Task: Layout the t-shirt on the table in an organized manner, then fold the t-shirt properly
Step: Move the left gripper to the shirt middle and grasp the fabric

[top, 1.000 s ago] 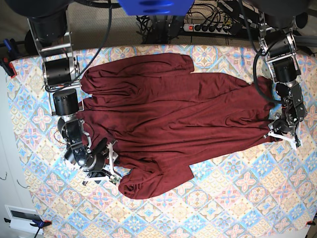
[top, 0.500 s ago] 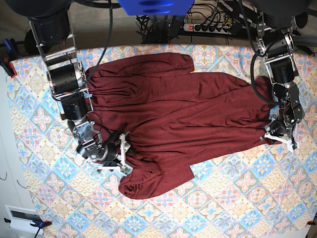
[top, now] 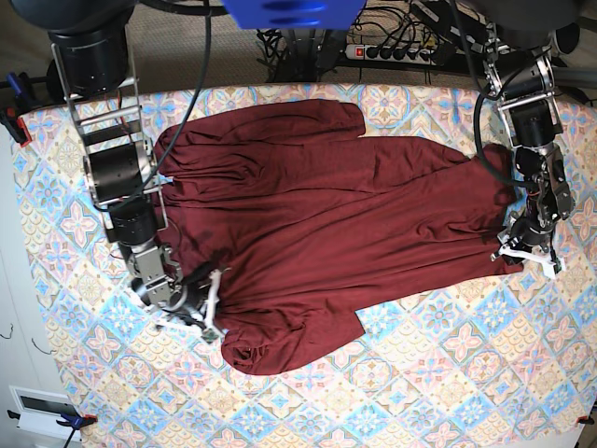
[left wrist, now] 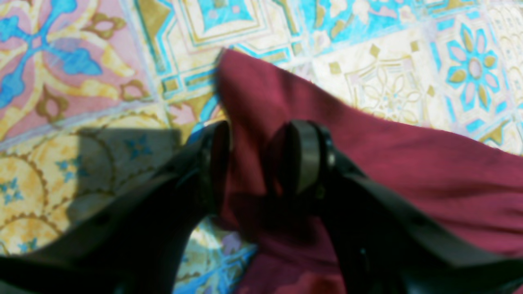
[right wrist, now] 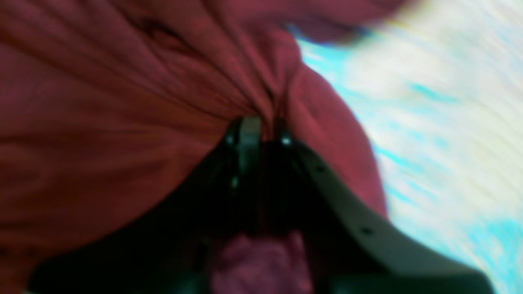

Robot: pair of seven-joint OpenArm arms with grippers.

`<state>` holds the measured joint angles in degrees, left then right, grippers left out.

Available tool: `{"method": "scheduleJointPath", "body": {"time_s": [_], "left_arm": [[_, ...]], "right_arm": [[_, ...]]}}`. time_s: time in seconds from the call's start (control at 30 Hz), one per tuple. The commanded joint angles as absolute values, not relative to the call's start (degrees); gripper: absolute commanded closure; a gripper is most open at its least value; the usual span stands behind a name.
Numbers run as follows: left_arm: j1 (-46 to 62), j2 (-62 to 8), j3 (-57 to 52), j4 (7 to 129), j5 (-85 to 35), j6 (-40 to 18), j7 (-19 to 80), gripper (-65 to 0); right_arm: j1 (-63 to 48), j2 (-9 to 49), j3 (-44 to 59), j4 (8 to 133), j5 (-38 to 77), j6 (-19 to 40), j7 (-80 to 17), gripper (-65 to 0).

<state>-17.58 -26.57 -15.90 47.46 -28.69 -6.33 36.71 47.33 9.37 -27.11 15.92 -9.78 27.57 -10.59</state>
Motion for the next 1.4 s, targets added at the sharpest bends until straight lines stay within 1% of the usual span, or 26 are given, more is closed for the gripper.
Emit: {"method": "scheduleJointPath", "body": {"time_s": [0.0, 0.1, 0.17, 0.23, 0.4, 0.53, 0.6, 0.7, 0.77, 0.8, 0.87, 0.93, 0.97, 1.0, 1.1, 1.17, 1.3, 1.37], "left_arm": [[-17.89, -27.56, -16.04, 49.71, -28.35, -5.85, 37.85, -23.6], [-15.69, -27.56, -16.04, 53.14, -28.26, -5.85, 37.85, -23.6], [-15.52, -27.56, -16.04, 53.49, -28.0, -5.85, 37.85, -23.6], [-14.99, -27.56, -16.04, 53.76, -28.18, -5.85, 37.85, -23.6], [-14.81, -27.56, -16.04, 53.93, -28.35, -5.85, 37.85, -23.6], [-13.05, -27.56, -16.48, 60.09, -28.44, -5.85, 37.49, -23.6], [-10.95, -27.47, -18.15, 65.36, -28.44, -5.85, 37.41, -24.2], [-8.48, -27.21, -19.74, 71.96, -28.44, -5.85, 37.49, -24.4], [-7.87, -27.21, -19.74, 74.07, -28.35, -5.85, 37.85, -27.9], [-7.87, -27.21, -19.56, 74.59, -28.35, -5.85, 37.93, -31.8], [-7.96, -27.56, -17.54, 74.77, -29.58, -5.85, 38.11, -42.7], [-8.31, -28.53, -15.87, 74.95, -33.63, -5.93, 40.48, -53.1], [-8.66, -29.05, -15.34, 74.95, -36.53, -5.93, 41.98, -57.1], [-9.8, -29.05, -15.16, 74.95, -38.9, -5.93, 43.12, -58.5], [-12.88, -29.05, -13.05, 74.59, -43.56, -5.93, 45.67, -56.2], [-15.78, -28.35, -9.8, 74.59, -44.35, -5.93, 46.2, -52.6], [-20.88, -23.87, -5.32, 74.07, -41.89, -5.93, 46.29, -46.6], [-24.13, -20.79, -3.12, 70.81, -40.04, -5.93, 46.29, -45.0]], "right_arm": [[49.98, 10.77, -27.03, 16.31, -9.27, 25.01, -9.8, -10.0], [49.98, 12.88, -26.59, 16.22, -9.27, 18.07, -10.07, -20.1], [49.98, 13.32, -26.59, 16.22, -9.27, 15.43, -10.07, -23.8], [49.89, 14.11, -26.59, 16.31, -9.27, 13.67, -10.07, -26.2], [49.63, 14.46, -26.59, 16.4, -9.19, 12.79, -10.24, -26.3], [49.45, 14.46, -26.51, 17.89, -9.01, 12.79, -10.15, -26.3], [46.73, 15.08, -26.51, 22.37, -8.92, 12.88, -10.15, -26.3], [41.36, 16.22, -26.51, 32.4, -8.92, 12.97, -11.12, -26.3], [37.93, 16.22, -26.51, 39.25, -9.01, 12.97, -14.37, -26.3], [36.53, 16.22, -26.51, 42.59, -9.01, 12.97, -16.48, -26.3], [34.68, 16.22, -26.42, 48.92, -8.92, 12.97, -19.65, -26.3], [32.92, 16.22, -25.63, 53.41, -8.84, 12.97, -21.49, -26.3], [31.43, 16.22, -24.57, 55.87, -8.84, 12.97, -22.29, -26.3], [30.2, 16.22, -23.43, 58.15, -8.84, 12.97, -22.99, -26.3], [26.51, 16.22, -20.0, 65.27, -8.92, 13.93, -25.54, -26.3], [24.13, 16.22, -18.51, 69.93, -8.92, 17.1, -27.3, -26.3], [20.18, 16.13, -17.45, 75.91, -9.01, 21.85, -29.49, -26.3], [18.42, 16.13, -17.45, 78.11, -9.01, 22.81, -29.49, -26.3]]}}
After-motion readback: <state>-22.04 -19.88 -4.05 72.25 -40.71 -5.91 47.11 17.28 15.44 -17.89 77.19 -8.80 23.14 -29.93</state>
